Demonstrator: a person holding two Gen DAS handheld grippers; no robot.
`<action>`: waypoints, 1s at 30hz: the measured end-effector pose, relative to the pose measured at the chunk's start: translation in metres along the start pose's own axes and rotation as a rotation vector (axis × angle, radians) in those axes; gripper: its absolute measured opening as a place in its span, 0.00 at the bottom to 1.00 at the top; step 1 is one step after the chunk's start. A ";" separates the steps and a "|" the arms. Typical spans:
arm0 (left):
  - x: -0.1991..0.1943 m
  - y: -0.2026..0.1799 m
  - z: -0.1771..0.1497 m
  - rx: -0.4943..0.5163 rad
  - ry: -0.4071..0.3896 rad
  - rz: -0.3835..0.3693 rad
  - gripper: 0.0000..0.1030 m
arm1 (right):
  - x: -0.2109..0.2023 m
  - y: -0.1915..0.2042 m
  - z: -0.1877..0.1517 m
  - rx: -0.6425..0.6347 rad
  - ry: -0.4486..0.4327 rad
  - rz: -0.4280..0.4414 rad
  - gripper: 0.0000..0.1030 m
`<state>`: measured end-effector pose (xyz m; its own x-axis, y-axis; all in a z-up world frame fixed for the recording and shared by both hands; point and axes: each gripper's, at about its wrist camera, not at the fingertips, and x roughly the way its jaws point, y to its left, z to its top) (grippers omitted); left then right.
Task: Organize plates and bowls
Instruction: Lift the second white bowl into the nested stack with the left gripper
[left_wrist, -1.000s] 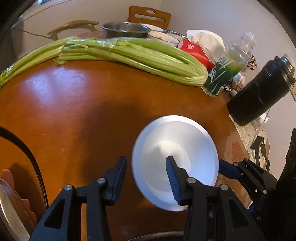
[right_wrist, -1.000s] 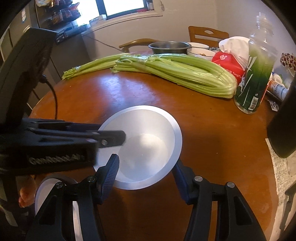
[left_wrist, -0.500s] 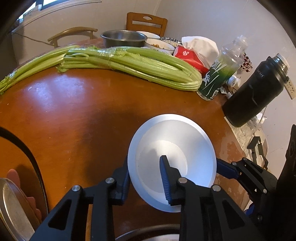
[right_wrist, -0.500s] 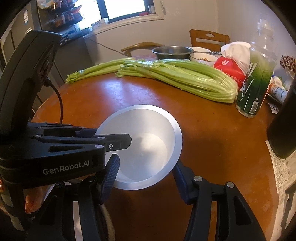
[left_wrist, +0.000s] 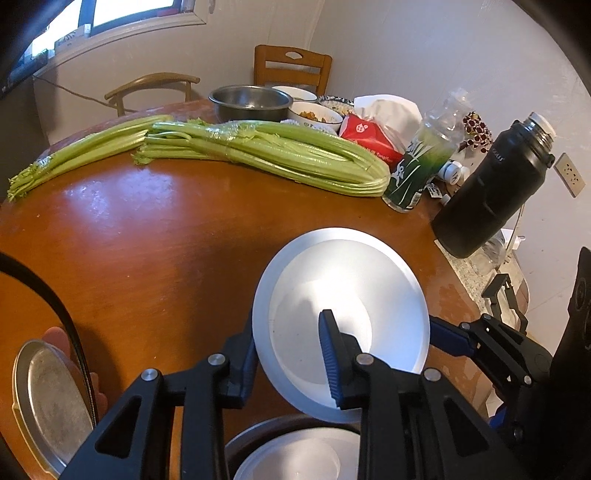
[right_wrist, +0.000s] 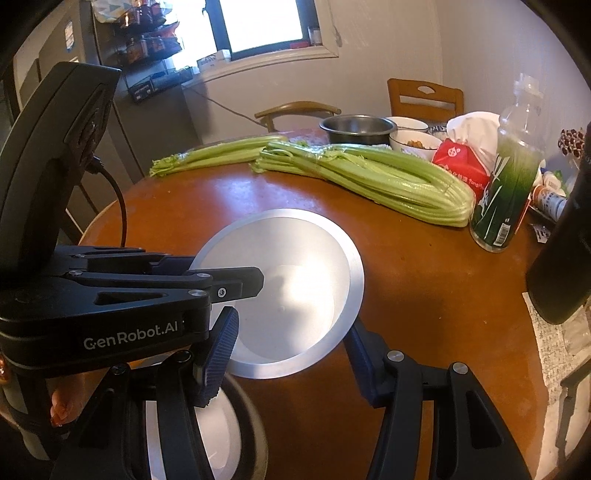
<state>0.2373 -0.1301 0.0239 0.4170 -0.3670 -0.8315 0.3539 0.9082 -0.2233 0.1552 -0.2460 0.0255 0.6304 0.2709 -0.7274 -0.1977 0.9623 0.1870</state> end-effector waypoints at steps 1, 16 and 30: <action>-0.003 -0.001 -0.001 0.000 -0.003 0.001 0.30 | -0.002 0.001 0.000 -0.002 -0.003 0.002 0.57; -0.049 -0.012 -0.019 0.022 -0.065 0.024 0.30 | -0.043 0.023 -0.008 -0.034 -0.063 0.015 0.57; -0.079 -0.008 -0.049 0.013 -0.091 0.044 0.30 | -0.067 0.052 -0.027 -0.071 -0.087 0.032 0.58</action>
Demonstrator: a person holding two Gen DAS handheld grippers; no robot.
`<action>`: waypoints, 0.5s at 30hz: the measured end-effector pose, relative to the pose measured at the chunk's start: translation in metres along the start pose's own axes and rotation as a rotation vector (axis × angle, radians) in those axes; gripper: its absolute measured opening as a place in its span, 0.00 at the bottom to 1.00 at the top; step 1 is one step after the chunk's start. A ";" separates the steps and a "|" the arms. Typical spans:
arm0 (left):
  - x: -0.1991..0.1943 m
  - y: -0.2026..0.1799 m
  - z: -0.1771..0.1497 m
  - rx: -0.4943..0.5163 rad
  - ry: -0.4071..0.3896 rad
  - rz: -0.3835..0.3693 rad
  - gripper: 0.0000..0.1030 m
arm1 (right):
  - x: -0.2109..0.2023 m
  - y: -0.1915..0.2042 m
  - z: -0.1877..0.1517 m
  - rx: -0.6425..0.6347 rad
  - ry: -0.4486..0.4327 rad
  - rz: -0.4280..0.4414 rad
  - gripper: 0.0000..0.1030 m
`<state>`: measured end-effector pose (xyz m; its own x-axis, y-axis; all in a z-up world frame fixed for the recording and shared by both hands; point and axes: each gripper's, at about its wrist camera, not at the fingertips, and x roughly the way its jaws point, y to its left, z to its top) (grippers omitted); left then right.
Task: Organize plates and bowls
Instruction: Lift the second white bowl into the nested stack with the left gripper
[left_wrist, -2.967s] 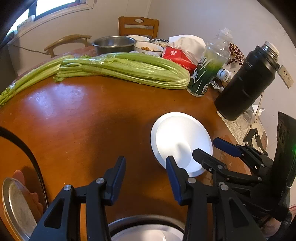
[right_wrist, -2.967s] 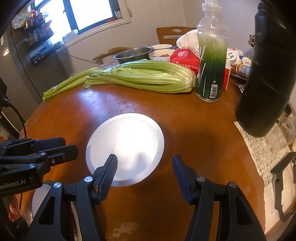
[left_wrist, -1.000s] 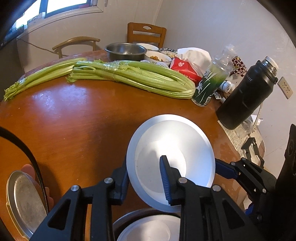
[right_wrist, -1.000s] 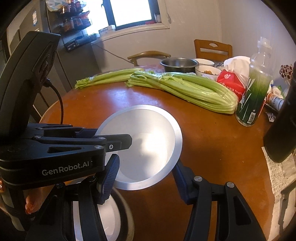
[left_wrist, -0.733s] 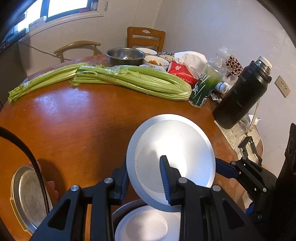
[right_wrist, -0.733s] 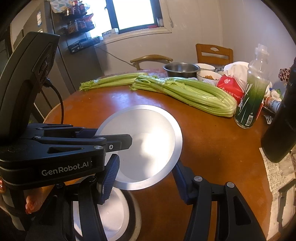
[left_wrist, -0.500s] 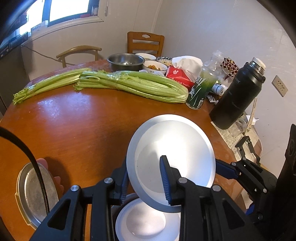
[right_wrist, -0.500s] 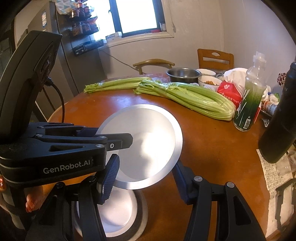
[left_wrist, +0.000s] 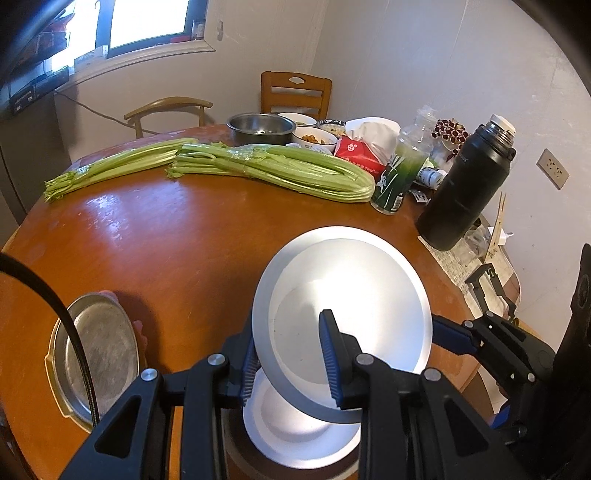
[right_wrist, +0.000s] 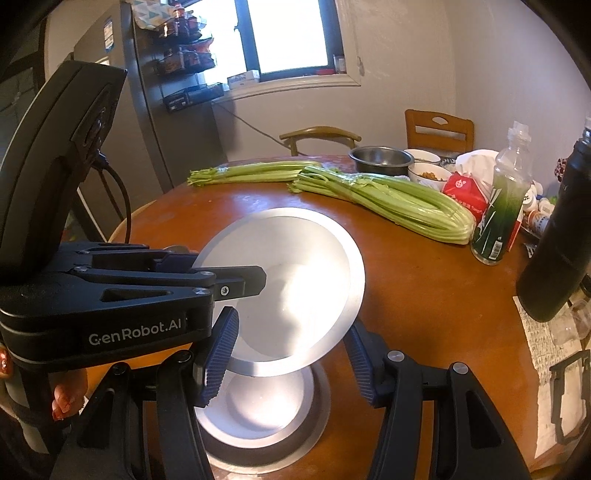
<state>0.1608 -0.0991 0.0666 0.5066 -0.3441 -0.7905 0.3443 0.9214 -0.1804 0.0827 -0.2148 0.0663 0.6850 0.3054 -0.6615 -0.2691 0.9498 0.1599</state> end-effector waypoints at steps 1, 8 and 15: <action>-0.001 0.000 -0.002 0.001 -0.001 0.000 0.30 | -0.001 0.001 -0.001 -0.002 -0.002 0.000 0.58; -0.008 0.001 -0.021 0.001 0.002 0.000 0.30 | -0.006 0.010 -0.015 -0.001 -0.003 0.005 0.58; -0.007 0.004 -0.038 -0.009 0.015 0.001 0.30 | -0.005 0.017 -0.031 0.001 0.015 0.017 0.58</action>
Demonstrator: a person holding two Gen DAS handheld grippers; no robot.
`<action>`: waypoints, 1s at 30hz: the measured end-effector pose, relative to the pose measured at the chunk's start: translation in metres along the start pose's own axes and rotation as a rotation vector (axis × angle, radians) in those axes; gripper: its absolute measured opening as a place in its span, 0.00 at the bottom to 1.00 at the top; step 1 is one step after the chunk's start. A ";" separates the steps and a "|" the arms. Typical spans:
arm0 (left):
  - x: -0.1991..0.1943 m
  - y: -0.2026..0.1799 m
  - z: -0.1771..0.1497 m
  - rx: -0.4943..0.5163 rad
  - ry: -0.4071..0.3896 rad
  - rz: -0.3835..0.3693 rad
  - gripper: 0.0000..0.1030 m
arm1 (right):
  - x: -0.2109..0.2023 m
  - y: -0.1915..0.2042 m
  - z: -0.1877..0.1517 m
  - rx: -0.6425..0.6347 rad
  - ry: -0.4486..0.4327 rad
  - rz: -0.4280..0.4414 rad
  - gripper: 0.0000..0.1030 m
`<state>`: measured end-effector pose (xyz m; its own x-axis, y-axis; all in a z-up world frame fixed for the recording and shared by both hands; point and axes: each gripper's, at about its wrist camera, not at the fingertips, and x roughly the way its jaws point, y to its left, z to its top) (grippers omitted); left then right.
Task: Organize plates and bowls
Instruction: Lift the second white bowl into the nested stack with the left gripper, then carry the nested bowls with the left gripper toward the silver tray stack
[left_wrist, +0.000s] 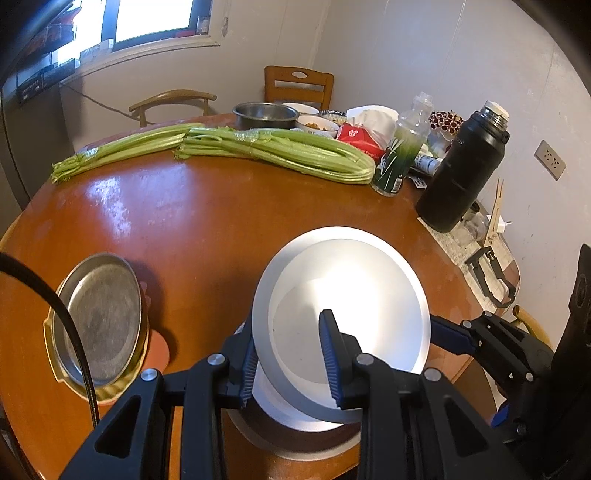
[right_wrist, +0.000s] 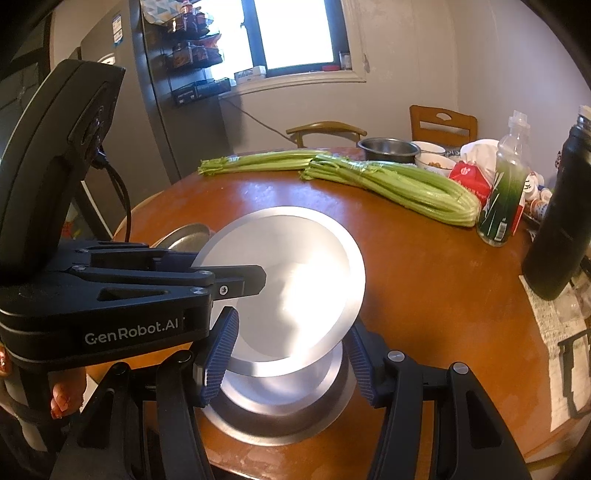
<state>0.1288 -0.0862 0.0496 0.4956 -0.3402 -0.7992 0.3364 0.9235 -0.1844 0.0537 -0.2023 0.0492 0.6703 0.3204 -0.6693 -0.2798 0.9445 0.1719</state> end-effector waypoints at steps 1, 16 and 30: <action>0.000 0.000 -0.002 -0.001 0.000 0.001 0.30 | 0.001 0.000 -0.002 0.002 0.003 0.001 0.58; 0.027 0.003 -0.023 -0.010 0.063 0.021 0.30 | 0.018 -0.001 -0.026 0.012 0.066 0.017 0.58; 0.036 0.005 -0.025 -0.010 0.079 0.035 0.30 | 0.028 -0.003 -0.029 0.003 0.091 0.016 0.58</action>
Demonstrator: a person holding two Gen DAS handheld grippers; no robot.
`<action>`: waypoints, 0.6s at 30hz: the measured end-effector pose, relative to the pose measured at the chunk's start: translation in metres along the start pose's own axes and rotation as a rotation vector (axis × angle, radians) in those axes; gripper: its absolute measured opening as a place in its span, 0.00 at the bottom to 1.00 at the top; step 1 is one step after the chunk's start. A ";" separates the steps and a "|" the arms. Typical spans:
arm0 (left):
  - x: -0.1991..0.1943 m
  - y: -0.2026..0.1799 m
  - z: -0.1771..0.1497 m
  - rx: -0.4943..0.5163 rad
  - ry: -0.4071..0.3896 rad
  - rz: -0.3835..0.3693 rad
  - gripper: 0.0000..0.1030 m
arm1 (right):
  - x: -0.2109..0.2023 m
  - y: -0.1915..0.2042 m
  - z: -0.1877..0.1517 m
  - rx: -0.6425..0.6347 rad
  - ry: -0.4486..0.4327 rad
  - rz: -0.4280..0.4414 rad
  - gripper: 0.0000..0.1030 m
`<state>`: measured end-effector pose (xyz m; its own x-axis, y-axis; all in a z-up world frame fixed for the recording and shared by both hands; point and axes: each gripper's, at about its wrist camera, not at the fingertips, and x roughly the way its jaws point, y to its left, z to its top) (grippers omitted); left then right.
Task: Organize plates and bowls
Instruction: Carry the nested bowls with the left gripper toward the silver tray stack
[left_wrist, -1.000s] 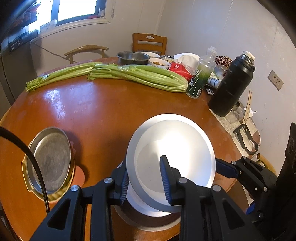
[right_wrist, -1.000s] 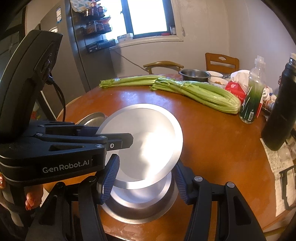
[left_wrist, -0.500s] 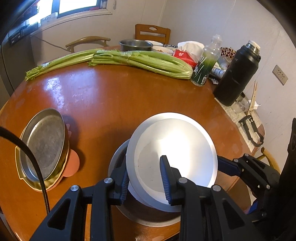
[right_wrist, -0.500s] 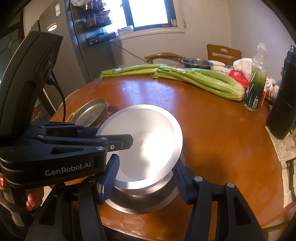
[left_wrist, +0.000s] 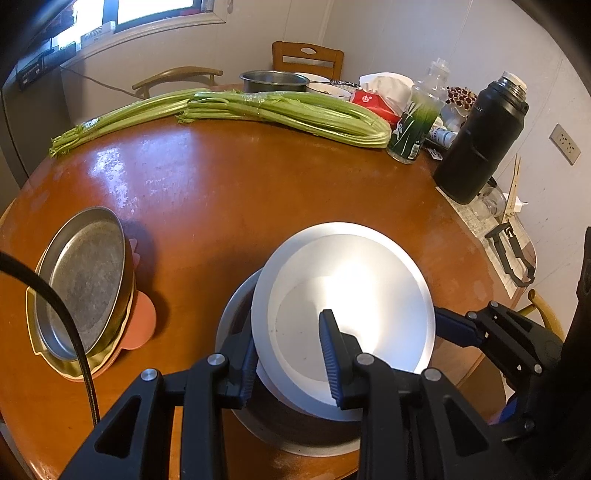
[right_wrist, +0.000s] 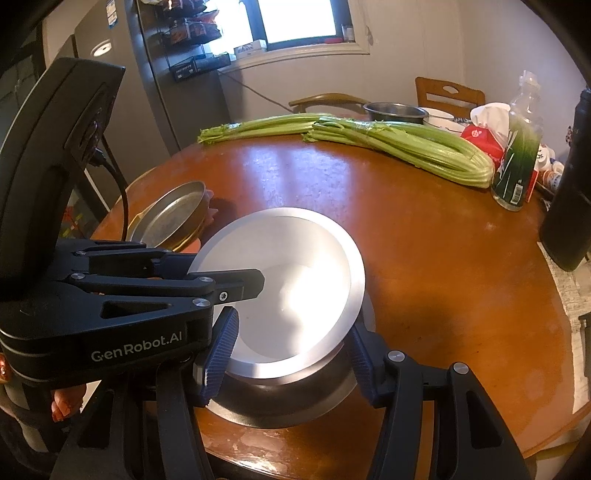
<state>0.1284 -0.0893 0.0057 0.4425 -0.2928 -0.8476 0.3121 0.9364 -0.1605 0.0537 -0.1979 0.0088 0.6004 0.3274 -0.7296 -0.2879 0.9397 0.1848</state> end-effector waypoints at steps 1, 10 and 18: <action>0.000 0.000 0.000 -0.004 0.000 -0.003 0.30 | 0.000 0.000 0.000 -0.003 -0.001 -0.001 0.58; -0.001 0.002 -0.002 -0.004 -0.002 -0.005 0.30 | 0.002 0.003 0.001 -0.026 0.005 -0.018 0.59; -0.004 0.006 -0.003 -0.010 0.001 -0.018 0.30 | 0.002 0.006 0.001 -0.051 0.015 -0.021 0.59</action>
<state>0.1256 -0.0813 0.0065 0.4365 -0.3091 -0.8449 0.3111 0.9331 -0.1807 0.0537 -0.1915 0.0087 0.5957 0.3055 -0.7428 -0.3132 0.9400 0.1355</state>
